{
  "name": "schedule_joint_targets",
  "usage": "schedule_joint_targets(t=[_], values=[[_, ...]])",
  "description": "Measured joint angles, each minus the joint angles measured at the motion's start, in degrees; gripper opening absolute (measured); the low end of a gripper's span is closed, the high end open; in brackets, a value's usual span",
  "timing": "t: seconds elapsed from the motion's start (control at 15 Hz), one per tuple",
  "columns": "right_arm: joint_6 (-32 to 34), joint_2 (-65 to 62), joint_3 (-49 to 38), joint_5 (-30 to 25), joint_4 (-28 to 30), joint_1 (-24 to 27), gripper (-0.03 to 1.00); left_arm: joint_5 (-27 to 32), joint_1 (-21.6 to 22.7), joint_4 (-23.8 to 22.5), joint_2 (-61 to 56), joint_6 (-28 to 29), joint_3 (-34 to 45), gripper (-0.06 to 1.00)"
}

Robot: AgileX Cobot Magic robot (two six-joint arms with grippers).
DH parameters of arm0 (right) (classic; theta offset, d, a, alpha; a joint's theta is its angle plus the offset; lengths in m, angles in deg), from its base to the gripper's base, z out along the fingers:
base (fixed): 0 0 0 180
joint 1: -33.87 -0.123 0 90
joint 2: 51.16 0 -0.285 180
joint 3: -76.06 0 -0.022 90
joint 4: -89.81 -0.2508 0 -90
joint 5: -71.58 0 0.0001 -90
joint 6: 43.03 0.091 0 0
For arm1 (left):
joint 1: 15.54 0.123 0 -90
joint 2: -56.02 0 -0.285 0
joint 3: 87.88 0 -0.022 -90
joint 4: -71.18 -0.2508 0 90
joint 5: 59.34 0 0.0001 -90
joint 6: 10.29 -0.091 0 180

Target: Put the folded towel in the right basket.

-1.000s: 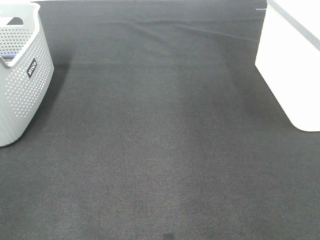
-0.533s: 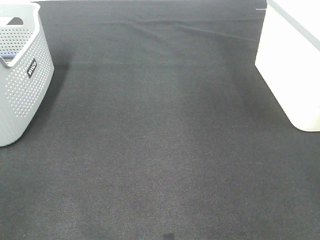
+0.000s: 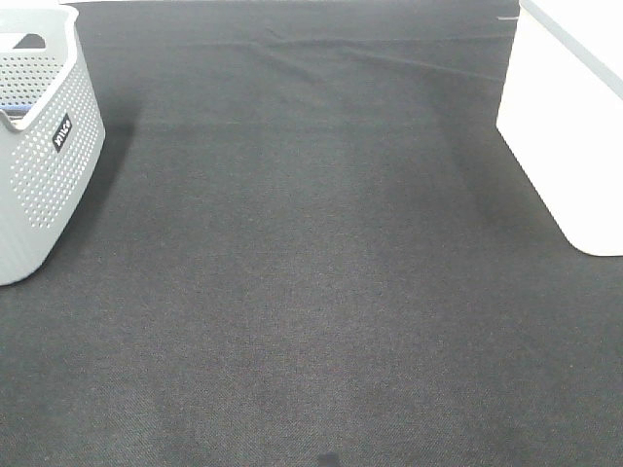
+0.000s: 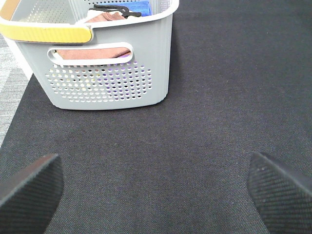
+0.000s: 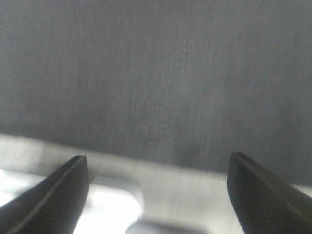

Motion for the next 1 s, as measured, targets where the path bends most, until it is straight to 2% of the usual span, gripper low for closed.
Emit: schedule_joint_targets(t=[0.33,1.0], values=[[-1.4,-11.5,-1.1,2.3,0.0,0.0,0.74,0.0,0.0,0.0,0.0,0.0,0.0,0.97],[-1.4,-12.5,-1.1,2.4,-0.5,0.5,0.74,0.0,0.0,0.0,0.0,0.0,0.0,0.97]])
